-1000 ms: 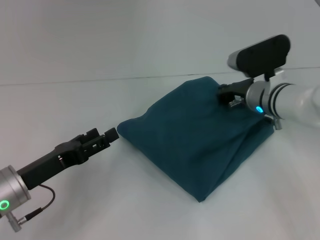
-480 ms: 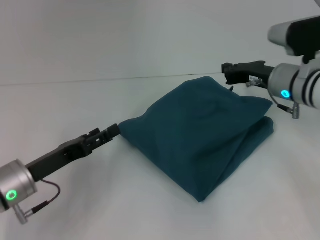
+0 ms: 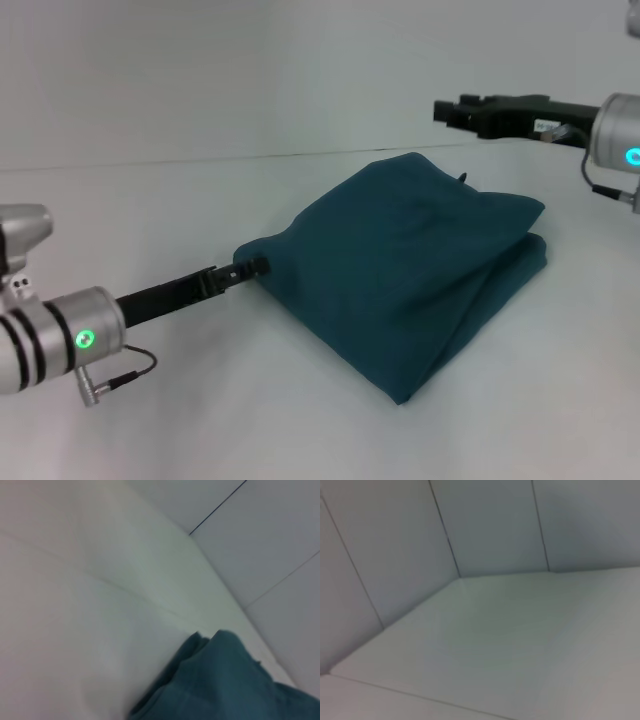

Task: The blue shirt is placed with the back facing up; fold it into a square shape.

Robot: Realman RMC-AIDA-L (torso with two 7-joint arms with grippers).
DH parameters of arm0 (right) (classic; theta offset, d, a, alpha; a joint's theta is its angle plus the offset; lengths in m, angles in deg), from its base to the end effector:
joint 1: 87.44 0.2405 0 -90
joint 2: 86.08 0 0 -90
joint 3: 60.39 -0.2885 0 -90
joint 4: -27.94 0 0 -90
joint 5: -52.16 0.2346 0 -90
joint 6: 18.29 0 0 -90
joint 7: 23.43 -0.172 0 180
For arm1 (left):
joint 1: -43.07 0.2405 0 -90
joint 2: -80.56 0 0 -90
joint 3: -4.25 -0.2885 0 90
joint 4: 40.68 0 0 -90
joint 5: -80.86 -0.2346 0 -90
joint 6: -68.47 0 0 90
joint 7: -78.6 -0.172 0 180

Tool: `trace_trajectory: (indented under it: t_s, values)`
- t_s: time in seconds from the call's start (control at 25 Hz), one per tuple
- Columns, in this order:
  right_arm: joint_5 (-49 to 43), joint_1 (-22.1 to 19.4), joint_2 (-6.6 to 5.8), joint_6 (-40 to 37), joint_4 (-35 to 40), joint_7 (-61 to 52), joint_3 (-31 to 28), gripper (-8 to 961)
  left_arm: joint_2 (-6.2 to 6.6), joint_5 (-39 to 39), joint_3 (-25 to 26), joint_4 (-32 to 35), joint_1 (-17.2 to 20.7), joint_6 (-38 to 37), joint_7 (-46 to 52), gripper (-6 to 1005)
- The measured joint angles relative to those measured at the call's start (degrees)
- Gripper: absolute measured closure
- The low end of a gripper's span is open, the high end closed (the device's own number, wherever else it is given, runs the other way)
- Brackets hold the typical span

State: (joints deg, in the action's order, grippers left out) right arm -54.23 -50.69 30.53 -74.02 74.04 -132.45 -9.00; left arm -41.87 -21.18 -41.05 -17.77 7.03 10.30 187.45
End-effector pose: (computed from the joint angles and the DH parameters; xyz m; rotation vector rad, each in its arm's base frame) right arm 0.2515 0.4998 0.0178 -2.2042 0.9296 0.6377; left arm -0.2952 0.4257 -0.1085 -2.1383 -1.5718 -0.8013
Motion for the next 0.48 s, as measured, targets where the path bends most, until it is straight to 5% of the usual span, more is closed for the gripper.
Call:
trace_trajectory:
  t_s: [0.24, 0.32, 0.48]
  values:
    - [0.06, 0.06, -0.63, -0.84, 0.18, 0.88, -3.0, 487, -0.04, -1.62, -2.01, 0.22, -2.53, 2.7, 6.83, 42]
    - [0.07, 0.06, -0.67, -0.81, 0.19, 1.31, -3.03, 233, -0.24, -1.64, -2.3, 0.07, -3.24, 3.13, 7.66, 44]
    - [0.1, 0.06, -0.72, -0.52, 0.33, 2.23, -3.07, 213, -0.67, -1.76, -3.32, -0.1, -4.34, 4.52, 8.59, 50]
